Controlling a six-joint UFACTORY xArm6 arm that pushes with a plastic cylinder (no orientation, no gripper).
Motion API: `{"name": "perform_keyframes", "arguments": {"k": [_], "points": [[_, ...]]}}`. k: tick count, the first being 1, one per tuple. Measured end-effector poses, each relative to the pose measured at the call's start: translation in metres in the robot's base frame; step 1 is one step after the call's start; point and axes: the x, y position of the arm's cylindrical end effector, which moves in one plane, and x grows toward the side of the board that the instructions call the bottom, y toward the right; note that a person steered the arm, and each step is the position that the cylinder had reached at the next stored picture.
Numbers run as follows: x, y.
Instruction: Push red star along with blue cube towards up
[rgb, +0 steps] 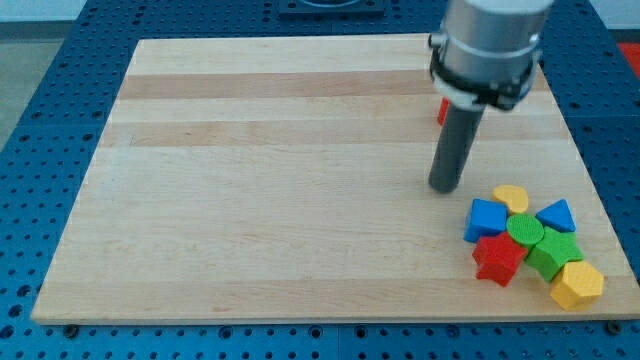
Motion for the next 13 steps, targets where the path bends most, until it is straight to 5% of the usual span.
{"name": "perform_keyframes", "arguments": {"k": [2,4,8,10,13], "points": [[0.010,-0.006],[0.127,-0.017],[0.128,-0.001],[0.128,0.052],[0.085,0.052]]}}
